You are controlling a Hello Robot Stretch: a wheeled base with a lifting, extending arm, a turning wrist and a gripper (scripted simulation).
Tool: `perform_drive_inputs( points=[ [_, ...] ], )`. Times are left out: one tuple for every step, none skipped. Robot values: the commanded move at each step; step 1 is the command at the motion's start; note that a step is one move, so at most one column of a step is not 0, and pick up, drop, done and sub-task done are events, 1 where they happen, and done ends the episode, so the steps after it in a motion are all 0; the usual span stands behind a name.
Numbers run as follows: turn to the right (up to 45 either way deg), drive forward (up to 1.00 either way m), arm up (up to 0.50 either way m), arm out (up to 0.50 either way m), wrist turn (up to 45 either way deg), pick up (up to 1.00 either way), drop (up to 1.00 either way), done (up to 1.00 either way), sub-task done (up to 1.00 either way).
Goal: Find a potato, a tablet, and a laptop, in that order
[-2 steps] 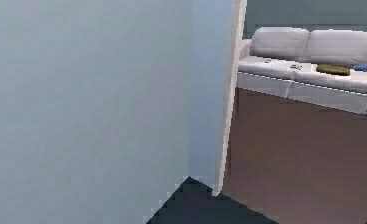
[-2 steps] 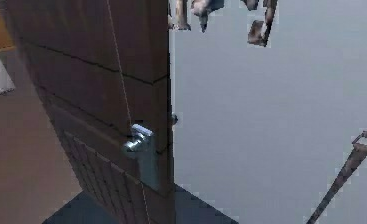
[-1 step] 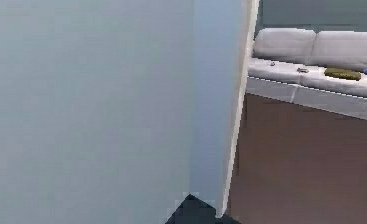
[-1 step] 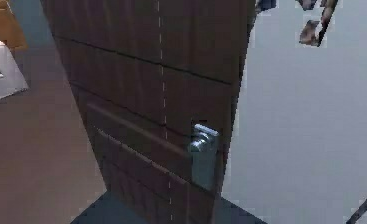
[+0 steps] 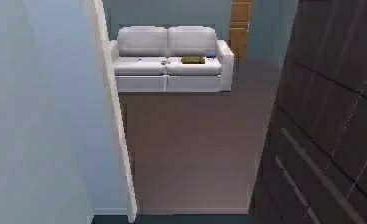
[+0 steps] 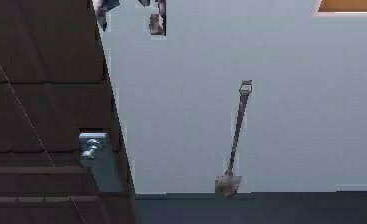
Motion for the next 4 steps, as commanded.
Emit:
perform_drive_inputs(
  points=[
    [0.0,0.85,0.0,0.0,0.0,0.0,0.0,0.0,0.0],
    [-12.0,0.0,0.0,0.0,0.0,0.0,0.0,0.0,0.0],
    [0.0,0.65,0.0,0.0,0.0,0.0,0.0,0.0,0.0],
    [-45.0,0.0,0.0,0.0,0.0,0.0,0.0,0.0,0.0]
  ],
)
